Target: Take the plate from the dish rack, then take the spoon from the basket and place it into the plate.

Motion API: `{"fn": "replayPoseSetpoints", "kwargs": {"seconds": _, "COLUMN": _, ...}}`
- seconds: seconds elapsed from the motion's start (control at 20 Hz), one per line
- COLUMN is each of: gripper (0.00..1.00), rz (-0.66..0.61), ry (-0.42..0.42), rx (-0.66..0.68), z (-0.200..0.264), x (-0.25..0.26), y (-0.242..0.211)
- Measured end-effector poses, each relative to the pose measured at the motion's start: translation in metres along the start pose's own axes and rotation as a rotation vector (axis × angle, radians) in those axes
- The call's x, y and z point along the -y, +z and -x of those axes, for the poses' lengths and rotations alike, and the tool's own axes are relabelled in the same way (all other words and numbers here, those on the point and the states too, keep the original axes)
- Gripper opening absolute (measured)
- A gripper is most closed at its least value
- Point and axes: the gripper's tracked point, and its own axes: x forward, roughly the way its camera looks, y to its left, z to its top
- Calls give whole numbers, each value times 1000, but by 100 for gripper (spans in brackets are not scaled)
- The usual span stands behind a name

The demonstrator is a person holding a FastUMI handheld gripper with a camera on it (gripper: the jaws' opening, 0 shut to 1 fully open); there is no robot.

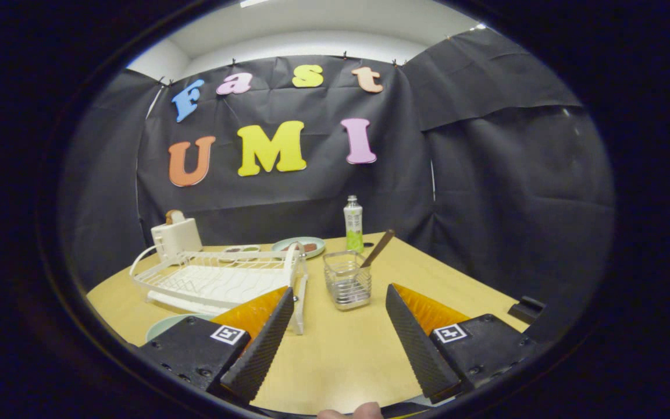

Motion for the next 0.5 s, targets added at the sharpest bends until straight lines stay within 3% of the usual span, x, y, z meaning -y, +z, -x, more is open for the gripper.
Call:
{"fn": "replayPoseSetpoints", "kwargs": {"seconds": 0.2, "gripper": 100, "rz": -11, "ry": -28, "rx": 3, "z": -27, "x": 36, "y": 17}}
{"fn": "replayPoseSetpoints", "kwargs": {"seconds": 0.5, "gripper": 100, "rz": 5, "ry": 0, "rx": -5, "z": -79, "x": 51, "y": 33}}
